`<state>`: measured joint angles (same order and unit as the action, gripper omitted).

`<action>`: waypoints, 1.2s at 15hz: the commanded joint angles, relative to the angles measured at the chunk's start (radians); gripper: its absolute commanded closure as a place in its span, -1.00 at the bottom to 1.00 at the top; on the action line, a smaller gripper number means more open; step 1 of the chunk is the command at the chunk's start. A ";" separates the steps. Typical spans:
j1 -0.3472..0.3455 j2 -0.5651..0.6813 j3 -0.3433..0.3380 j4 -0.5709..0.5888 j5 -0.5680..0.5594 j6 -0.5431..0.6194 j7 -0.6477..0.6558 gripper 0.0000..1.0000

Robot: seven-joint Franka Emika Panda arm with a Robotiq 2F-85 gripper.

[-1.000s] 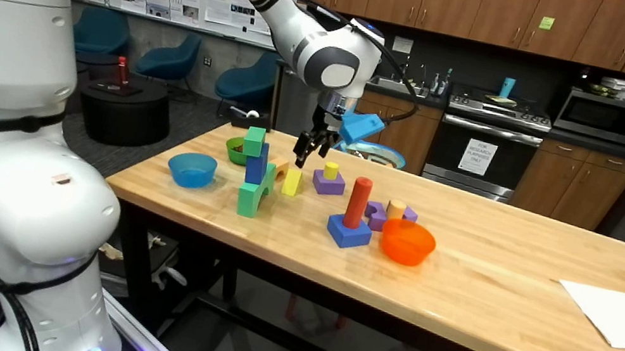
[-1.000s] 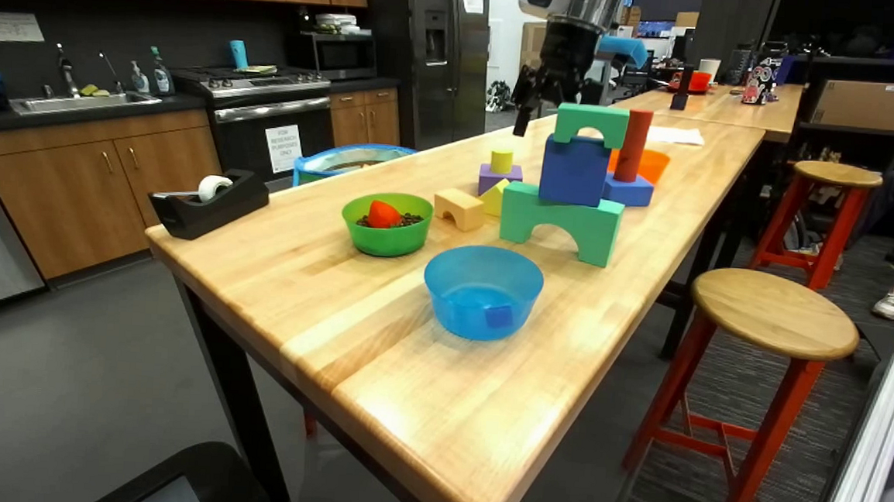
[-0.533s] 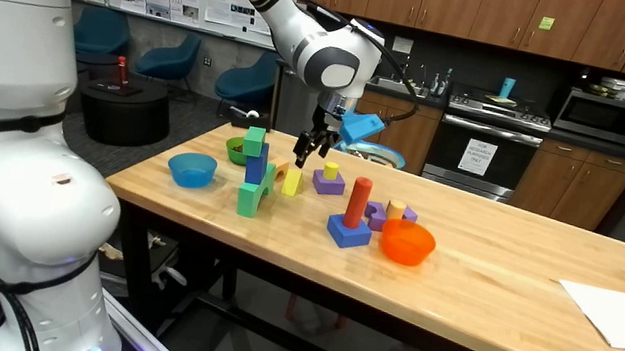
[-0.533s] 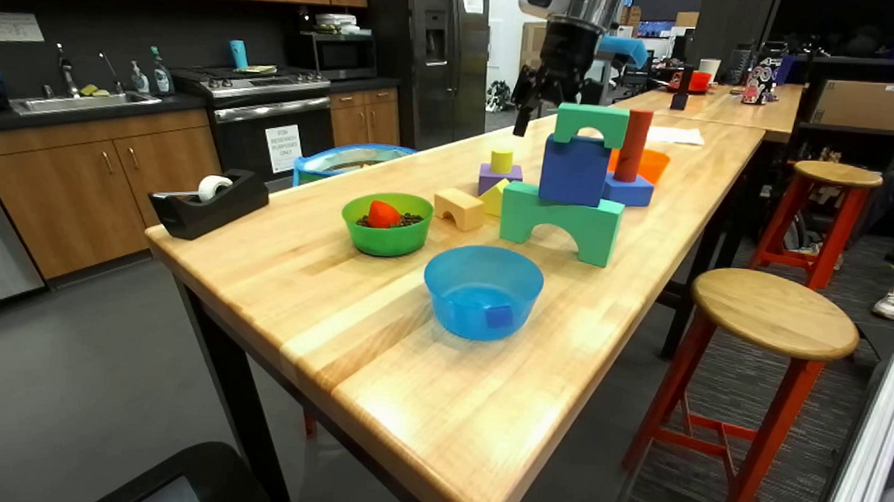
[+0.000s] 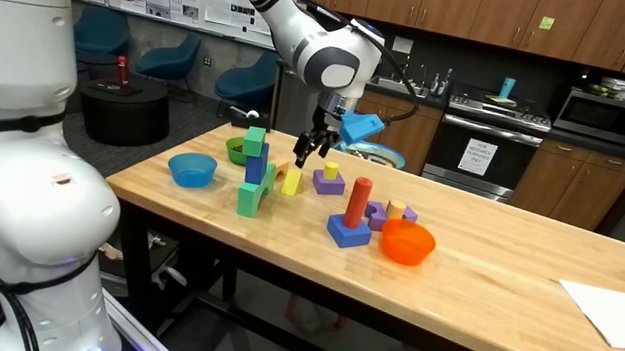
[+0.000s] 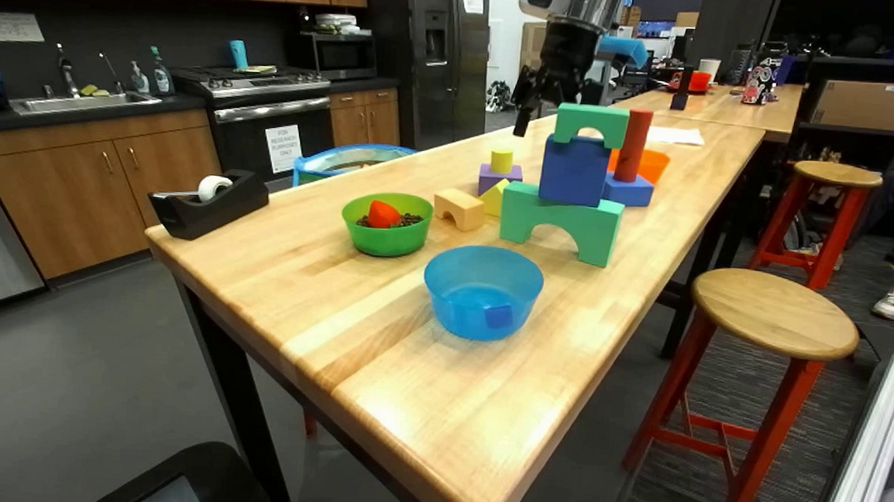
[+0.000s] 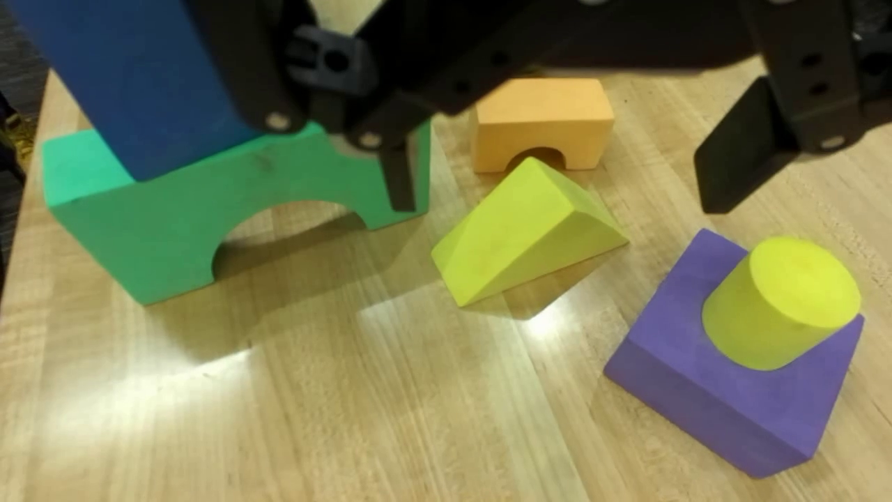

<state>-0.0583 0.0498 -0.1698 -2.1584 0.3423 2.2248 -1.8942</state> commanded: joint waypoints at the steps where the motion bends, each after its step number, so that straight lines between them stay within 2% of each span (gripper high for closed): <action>1: -0.037 0.005 0.025 -0.001 0.011 -0.005 -0.026 -1.00; 12: -0.066 0.032 0.036 -0.003 -0.010 0.002 -0.089 -1.00; 18: -0.057 0.026 0.055 -0.001 -0.012 0.000 -0.140 -1.00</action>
<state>-0.1057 0.0852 -0.1427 -2.1623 0.3419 2.2257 -2.0009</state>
